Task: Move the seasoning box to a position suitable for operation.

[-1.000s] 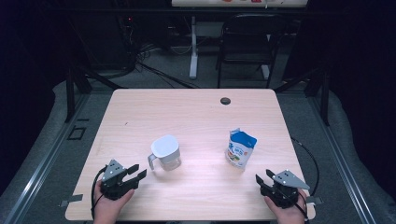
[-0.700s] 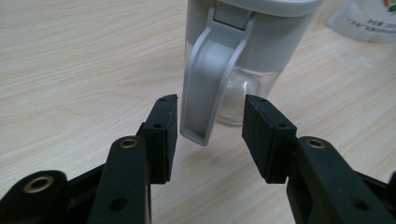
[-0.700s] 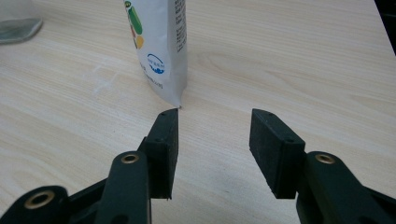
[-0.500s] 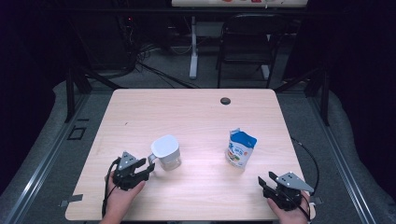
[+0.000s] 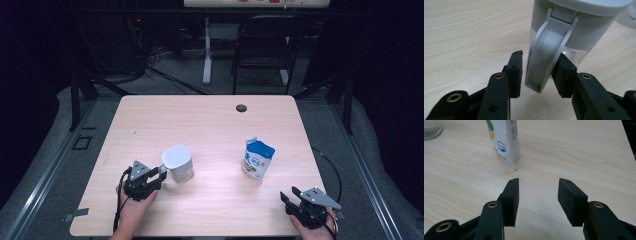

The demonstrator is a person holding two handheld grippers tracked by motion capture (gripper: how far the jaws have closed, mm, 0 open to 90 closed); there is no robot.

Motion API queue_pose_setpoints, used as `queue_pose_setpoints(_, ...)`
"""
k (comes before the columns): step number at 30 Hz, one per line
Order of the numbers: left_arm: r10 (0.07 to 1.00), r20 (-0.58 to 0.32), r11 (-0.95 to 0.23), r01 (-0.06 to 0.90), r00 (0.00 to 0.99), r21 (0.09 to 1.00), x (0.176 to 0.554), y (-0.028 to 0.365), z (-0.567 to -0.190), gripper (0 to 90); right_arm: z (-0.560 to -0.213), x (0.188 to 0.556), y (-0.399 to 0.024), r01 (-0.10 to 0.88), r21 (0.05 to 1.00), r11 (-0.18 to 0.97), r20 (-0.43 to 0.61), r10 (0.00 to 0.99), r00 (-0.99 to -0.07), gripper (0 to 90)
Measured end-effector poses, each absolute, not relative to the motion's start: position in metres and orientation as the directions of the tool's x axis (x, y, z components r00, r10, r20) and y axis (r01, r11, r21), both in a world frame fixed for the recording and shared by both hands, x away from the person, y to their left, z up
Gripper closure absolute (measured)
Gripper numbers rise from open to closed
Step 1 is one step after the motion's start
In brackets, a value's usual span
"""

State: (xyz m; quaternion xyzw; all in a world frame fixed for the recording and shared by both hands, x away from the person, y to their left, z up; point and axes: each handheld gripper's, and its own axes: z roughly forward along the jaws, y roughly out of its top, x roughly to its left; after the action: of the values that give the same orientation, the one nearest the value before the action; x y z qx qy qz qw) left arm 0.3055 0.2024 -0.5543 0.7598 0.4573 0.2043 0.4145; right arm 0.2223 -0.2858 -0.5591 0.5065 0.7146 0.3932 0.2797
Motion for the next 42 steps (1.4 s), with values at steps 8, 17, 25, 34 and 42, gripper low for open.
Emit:
queue_pose_setpoints(8,0.868,-0.072,-0.225,0.520,0.491,0.824,0.312,0.200,-0.554,64.7,-0.559,0.218,-0.287,0.499,0.849,0.175,-0.004,0.945,-0.326,52.0)
queue_pose_setpoints(17,0.875,-0.055,-0.231,0.516,0.481,0.825,0.316,0.198,-0.553,66.8,-0.559,0.216,-0.288,0.500,0.847,0.182,-0.010,0.945,-0.328,51.8)
queue_pose_setpoints(25,0.873,-0.043,-0.244,0.511,0.485,0.824,0.317,0.198,-0.553,67.5,-0.560,0.216,-0.288,0.501,0.846,0.184,-0.012,0.945,-0.327,51.7)
queue_pose_setpoints(34,0.869,-0.035,-0.254,0.506,0.494,0.824,0.317,0.198,-0.553,67.9,-0.561,0.217,-0.289,0.503,0.846,0.177,-0.003,0.945,-0.327,51.6)
queue_pose_setpoints(42,0.860,-0.026,-0.276,0.506,0.510,0.817,0.316,0.198,-0.552,68.4,-0.561,0.217,-0.290,0.508,0.842,0.181,-0.007,0.946,-0.325,51.5)
